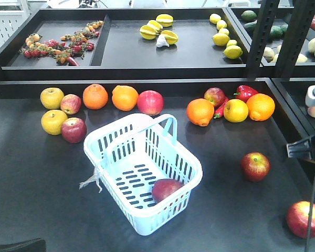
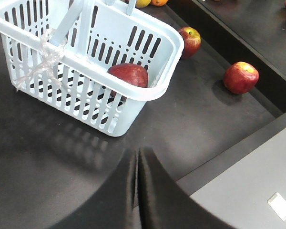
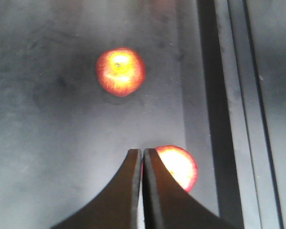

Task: Pick three apples into basket with both arms
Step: 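Withdraw the right gripper from the basket toward the remaining apples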

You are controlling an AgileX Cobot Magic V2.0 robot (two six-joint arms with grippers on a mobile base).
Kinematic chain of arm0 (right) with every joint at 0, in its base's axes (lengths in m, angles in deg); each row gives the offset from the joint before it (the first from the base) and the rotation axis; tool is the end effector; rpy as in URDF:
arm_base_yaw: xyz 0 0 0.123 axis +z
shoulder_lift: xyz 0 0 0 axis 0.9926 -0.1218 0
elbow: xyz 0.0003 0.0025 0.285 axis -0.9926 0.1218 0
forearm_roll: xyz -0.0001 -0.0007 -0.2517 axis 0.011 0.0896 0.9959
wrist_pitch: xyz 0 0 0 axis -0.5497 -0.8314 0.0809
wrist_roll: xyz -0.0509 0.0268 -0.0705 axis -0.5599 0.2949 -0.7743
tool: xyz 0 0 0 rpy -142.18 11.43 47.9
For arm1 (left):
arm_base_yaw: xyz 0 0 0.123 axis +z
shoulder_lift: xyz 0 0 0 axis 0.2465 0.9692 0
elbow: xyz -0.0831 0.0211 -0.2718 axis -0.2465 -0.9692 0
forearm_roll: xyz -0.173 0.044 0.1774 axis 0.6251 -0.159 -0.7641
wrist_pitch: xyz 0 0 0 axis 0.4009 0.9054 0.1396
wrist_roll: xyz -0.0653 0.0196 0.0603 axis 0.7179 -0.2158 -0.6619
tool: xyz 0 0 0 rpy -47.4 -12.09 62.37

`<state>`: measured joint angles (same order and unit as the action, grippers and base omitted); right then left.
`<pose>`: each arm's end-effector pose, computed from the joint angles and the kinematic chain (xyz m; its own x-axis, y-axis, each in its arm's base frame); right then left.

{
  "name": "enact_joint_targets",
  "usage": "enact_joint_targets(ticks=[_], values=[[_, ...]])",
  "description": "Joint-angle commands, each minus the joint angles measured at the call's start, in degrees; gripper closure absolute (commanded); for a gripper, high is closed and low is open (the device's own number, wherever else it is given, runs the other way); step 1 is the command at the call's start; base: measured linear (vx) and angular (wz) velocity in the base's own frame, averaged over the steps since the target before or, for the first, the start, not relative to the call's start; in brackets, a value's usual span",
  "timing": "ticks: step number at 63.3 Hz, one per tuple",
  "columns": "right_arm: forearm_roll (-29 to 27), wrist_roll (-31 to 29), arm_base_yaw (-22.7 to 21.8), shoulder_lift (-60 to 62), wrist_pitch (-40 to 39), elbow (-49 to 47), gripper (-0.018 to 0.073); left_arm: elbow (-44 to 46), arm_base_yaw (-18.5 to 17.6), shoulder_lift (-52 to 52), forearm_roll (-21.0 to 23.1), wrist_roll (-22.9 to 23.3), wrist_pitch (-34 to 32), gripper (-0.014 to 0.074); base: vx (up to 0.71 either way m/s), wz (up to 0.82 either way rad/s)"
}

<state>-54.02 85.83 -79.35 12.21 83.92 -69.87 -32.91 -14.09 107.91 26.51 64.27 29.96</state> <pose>0.2430 0.0052 0.2923 -0.8203 -0.0586 -0.5689 -0.0043 0.9953 -0.0964 0.0751 -0.0644 0.2224 -0.5753 -0.0088 -0.8179 0.4965 0.7909 -0.3577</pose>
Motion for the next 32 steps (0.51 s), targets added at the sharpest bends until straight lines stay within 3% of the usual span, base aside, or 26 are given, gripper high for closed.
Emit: enact_joint_targets(ticks=[1,11,32], values=[[-8.1,-8.7,-3.5,-1.9,-2.0,-4.5,0.0561,1.7,-0.1,-0.1,0.9,-0.1,-2.6,0.0603,0.00,0.00],[-15.9,-16.4,-6.4,-9.3,-0.1,-10.5,0.0561,1.7,-0.1,-0.1,0.9,-0.1,-2.6,0.0603,0.00,0.00],[-16.1,-19.1,-6.3,-21.5,3.5,-18.9,0.0507,1.7,-0.1,-0.1,0.9,-0.1,-2.6,0.0603,0.00,0.00]])
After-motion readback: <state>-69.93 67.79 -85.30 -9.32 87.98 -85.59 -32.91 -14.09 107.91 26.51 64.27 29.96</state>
